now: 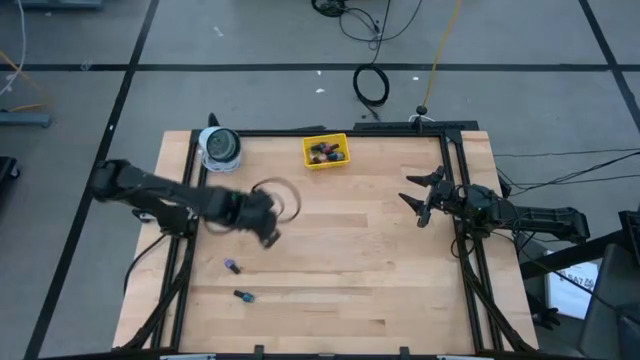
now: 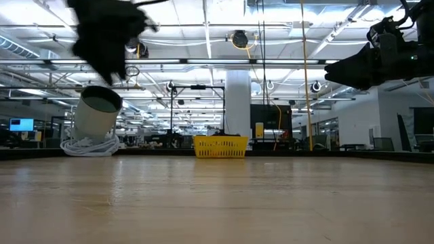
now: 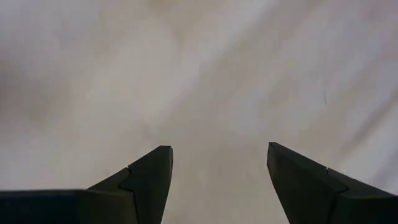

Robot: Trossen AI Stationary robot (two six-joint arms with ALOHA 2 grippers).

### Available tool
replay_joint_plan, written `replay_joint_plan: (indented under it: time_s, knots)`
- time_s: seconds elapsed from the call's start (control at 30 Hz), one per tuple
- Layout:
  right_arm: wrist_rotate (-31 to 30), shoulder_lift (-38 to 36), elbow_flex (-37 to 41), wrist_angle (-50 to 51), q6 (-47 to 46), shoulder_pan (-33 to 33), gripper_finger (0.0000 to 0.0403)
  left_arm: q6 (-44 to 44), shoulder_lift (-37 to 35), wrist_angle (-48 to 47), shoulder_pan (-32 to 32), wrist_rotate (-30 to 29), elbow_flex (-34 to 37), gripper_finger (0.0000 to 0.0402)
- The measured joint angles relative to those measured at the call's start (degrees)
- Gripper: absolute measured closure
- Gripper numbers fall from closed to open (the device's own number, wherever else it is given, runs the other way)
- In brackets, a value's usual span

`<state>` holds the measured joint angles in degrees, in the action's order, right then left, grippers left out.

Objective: Pick & Place Nail Polish
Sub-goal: Put the purple nail polish bottle into the yellow bin

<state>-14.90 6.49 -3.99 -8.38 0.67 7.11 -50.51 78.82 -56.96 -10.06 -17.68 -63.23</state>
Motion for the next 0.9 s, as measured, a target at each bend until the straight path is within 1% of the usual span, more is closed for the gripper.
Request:
replay_joint_plan:
  time_s: [0.07, 0.2, 0.33, 0.43, 0.5, 0.6, 0.73, 0.9]
  knots:
    - [0.0, 0.0, 0.0, 0.0, 0.0, 0.0, 0.0135, -8.6, -1.5, 0.1, -4.5, 3.6, 4.2, 0.0144]
    - [0.0, 0.0, 0.0, 0.0, 0.0, 0.0, 0.0135, -19.3, -1.6, 0.3, -12.8, 10.2, 11.2, 0.0144]
    - [0.0, 0.0, 0.0, 0.0, 0.0, 0.0, 0.0135, -31.3, -1.6, 1.5, -18.7, 13.4, 16.4, 0.0144]
    - [0.0, 0.0, 0.0, 0.0, 0.0, 0.0, 0.0135, -42.4, -1.6, 3.9, -21.9, 15.7, 18.9, 0.0144]
    - [0.0, 0.0, 0.0, 0.0, 0.0, 0.0, 0.0135, -51.5, -1.6, 4.4, -24.0, 17.1, 19.5, 0.0144]
    - [0.0, 0.0, 0.0, 0.0, 0.0, 0.0, 0.0135, -63.1, -1.6, 4.9, -26.6, 17.9, 19.5, 0.0144]
    - [0.0, 0.0, 0.0, 0.0, 0.0, 0.0, 0.0135, -73.6, -1.6, 4.9, -28.0, 17.3, 19.5, 0.0144]
    - [0.0, 0.0, 0.0, 0.0, 0.0, 0.0, 0.0135, -80.7, -1.6, 6.0, -28.0, 17.3, 21.4, 0.0144]
